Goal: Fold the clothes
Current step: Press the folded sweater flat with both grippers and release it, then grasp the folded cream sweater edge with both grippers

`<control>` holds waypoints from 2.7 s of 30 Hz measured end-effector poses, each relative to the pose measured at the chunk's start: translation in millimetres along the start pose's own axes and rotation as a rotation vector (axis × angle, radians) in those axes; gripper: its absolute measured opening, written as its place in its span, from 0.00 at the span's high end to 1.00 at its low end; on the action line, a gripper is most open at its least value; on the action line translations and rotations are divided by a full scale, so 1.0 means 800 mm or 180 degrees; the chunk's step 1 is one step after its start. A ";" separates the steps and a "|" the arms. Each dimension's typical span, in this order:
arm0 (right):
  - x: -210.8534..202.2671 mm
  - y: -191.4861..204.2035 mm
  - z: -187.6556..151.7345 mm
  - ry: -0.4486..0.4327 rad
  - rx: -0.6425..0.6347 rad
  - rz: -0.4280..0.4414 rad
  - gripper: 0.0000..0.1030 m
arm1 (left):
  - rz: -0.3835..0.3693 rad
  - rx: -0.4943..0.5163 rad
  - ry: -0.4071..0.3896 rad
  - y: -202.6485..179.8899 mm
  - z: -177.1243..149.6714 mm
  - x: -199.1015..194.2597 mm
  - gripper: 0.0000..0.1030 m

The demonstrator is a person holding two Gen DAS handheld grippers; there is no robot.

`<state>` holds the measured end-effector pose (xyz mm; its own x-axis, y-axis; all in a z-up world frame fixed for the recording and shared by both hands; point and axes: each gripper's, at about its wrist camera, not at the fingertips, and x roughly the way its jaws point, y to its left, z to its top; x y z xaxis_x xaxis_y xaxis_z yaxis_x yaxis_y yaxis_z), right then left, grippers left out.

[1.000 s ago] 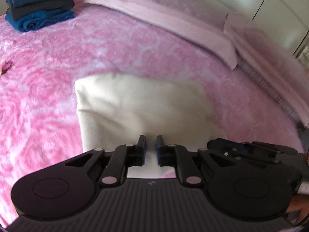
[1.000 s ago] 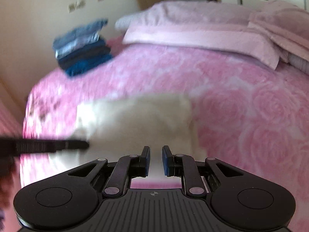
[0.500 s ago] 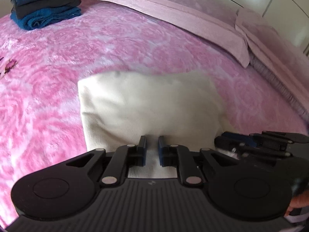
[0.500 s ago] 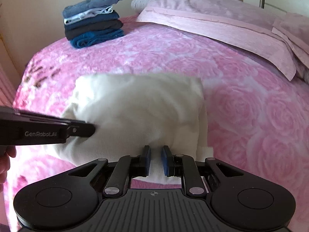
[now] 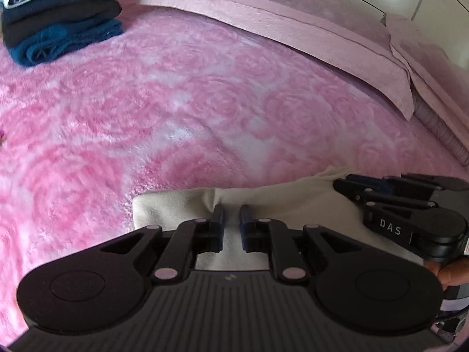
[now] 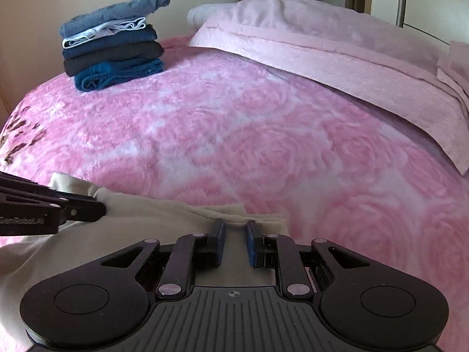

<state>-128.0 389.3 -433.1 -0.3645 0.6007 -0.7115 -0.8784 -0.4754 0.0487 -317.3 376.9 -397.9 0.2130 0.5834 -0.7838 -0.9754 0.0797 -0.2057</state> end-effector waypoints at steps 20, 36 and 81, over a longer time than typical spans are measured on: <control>-0.131 0.014 -0.053 0.0178 0.0262 0.0076 0.83 | 0.0461 -0.0484 0.0239 -0.020 -0.085 -0.136 0.94; -0.247 -0.027 -0.099 0.0588 0.1525 0.0459 0.39 | 0.0964 -0.0767 0.0926 -0.110 -0.146 -0.202 0.69; -0.101 -0.130 -0.071 0.0368 0.2728 0.0989 0.24 | -0.1143 -0.2060 0.0726 0.167 -0.090 -0.054 0.49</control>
<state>10.2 353.8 -420.5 -0.6299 0.4357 -0.6430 -0.6916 0.0621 0.7196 -452.3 304.4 -433.4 0.5848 0.4246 -0.6912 -0.6314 -0.2967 -0.7165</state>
